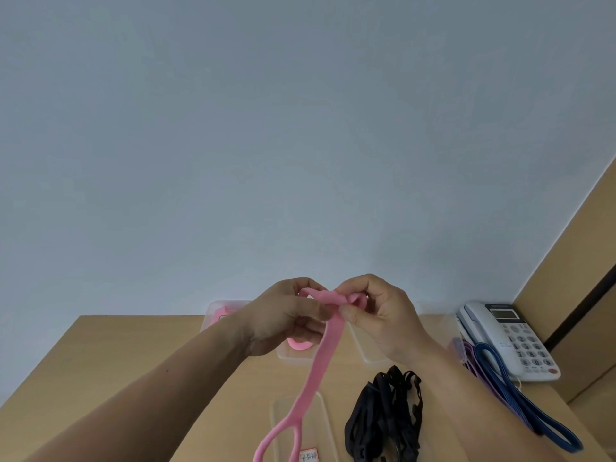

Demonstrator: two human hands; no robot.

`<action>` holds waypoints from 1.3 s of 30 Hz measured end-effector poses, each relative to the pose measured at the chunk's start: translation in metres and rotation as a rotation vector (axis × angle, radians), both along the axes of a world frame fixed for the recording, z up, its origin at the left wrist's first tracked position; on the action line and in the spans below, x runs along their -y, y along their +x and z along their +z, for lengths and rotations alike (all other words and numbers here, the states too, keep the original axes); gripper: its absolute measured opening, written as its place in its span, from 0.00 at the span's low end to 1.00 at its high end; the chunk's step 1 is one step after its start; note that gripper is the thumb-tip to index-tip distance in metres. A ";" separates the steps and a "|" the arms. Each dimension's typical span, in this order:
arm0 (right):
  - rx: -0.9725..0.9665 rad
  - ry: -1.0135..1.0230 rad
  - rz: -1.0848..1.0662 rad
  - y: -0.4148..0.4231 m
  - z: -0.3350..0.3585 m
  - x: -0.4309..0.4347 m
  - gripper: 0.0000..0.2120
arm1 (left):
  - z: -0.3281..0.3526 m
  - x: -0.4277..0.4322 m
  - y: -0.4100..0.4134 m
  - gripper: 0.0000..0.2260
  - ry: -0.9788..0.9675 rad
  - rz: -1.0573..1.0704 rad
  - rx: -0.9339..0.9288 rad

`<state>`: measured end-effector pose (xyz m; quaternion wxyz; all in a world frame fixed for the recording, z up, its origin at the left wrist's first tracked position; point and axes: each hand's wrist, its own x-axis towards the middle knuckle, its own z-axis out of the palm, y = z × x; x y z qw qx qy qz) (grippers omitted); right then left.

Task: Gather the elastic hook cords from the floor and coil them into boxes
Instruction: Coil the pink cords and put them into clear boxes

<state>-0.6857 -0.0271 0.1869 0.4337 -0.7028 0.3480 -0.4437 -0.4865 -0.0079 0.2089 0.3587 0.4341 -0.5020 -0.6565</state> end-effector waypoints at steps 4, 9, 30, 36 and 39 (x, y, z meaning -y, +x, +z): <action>-0.011 -0.010 -0.007 0.004 0.000 0.000 0.16 | 0.003 -0.004 -0.001 0.06 -0.017 -0.023 -0.046; -0.020 0.022 -0.009 0.006 0.001 -0.001 0.11 | -0.003 -0.004 -0.002 0.10 -0.010 0.100 -0.060; 0.026 0.039 -0.109 0.004 0.001 0.004 0.10 | -0.004 0.003 -0.009 0.12 -0.073 0.145 0.066; -0.047 -0.035 -0.130 0.010 -0.005 -0.001 0.12 | -0.004 -0.001 -0.006 0.06 -0.032 0.093 0.057; -0.050 -0.056 -0.136 0.010 -0.005 -0.002 0.15 | -0.003 -0.001 -0.004 0.10 -0.017 0.080 0.008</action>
